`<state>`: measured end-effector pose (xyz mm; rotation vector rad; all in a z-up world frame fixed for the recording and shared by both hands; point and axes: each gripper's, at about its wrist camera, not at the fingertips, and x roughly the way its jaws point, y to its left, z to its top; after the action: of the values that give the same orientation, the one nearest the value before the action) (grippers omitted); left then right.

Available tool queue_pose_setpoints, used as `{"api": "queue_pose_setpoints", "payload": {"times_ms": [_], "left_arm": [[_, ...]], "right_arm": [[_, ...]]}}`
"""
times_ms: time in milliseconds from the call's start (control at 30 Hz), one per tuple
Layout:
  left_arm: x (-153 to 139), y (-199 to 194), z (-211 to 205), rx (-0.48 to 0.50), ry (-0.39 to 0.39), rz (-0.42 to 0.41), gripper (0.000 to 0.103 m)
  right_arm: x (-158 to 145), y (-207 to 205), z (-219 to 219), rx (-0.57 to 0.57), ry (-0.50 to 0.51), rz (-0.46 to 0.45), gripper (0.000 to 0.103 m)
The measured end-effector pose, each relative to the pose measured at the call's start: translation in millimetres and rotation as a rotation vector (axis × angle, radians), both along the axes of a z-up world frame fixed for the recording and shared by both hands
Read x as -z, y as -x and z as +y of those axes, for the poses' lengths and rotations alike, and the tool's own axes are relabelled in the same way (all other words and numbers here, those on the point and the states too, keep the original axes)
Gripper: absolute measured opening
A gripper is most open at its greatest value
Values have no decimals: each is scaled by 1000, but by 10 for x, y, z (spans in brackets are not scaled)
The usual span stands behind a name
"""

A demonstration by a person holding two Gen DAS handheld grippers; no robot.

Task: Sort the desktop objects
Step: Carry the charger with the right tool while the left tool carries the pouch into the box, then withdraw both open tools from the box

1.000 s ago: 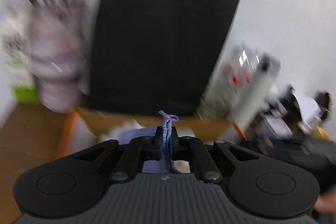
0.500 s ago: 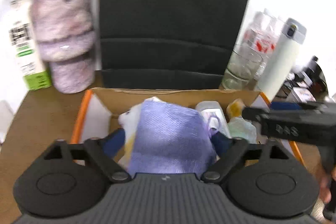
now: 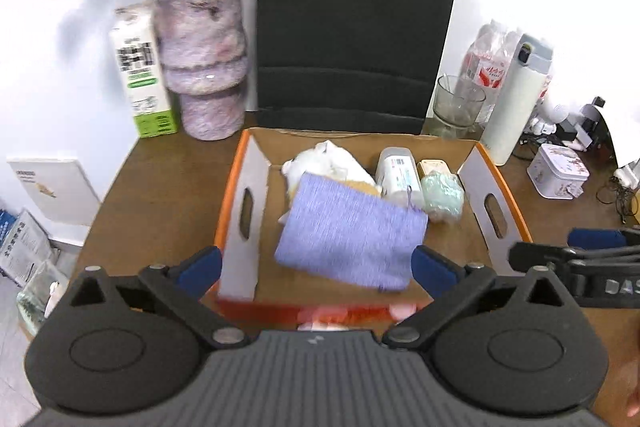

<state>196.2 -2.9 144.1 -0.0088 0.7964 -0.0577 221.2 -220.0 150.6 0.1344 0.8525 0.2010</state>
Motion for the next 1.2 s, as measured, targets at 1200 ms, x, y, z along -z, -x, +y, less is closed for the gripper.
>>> {"api": "queue_pose_setpoints", "payload": {"times_ms": [1200], "left_arm": [[1431,2636,80,81,6,-174,103]], "right_arm": [[1433,2927,-215,9,-100,-155,103]]}}
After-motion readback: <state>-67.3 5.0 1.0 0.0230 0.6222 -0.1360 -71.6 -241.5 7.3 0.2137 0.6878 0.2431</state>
